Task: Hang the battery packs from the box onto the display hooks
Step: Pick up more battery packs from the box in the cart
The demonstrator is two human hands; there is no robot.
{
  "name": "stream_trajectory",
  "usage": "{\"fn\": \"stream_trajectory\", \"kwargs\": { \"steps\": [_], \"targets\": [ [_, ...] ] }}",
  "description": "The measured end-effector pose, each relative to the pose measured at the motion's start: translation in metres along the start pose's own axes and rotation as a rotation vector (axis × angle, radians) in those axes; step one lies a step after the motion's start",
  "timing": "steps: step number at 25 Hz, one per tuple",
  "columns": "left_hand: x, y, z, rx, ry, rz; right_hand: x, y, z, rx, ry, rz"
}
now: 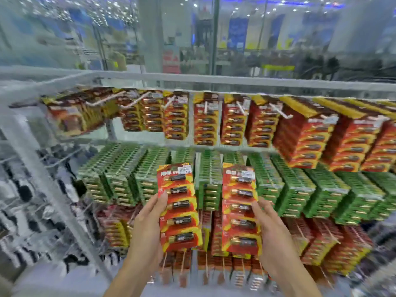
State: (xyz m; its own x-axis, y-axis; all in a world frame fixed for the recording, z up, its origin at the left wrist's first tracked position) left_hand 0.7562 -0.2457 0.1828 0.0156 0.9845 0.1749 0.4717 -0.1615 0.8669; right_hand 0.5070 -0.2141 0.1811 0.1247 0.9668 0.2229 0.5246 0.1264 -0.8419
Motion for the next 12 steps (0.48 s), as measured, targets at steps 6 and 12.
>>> {"fn": "stream_trajectory", "kwargs": {
  "steps": [6,12],
  "targets": [
    [-0.025,0.032,0.034,0.066,-0.024,0.014,-0.02,0.015,-0.051,-0.005,-0.023,-0.024],
    [-0.057,0.059,0.02,0.017,-0.019,-0.051,-0.06,-0.004,-0.067,0.111,-0.041,0.031]
  ]
}}
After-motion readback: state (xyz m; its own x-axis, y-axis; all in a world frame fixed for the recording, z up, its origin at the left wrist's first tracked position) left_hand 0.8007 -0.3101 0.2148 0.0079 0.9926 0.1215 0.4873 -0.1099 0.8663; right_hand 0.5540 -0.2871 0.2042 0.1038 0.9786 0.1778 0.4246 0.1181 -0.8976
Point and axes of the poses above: each hand's wrist, its own x-axis away from the middle knuckle, its own z-axis out of the back of the hand, y = z × x, the point moved 6 cm from there along -x, towards the middle knuckle, and after that the axes turned 3 degrees about -y, right-handed, at the moved point
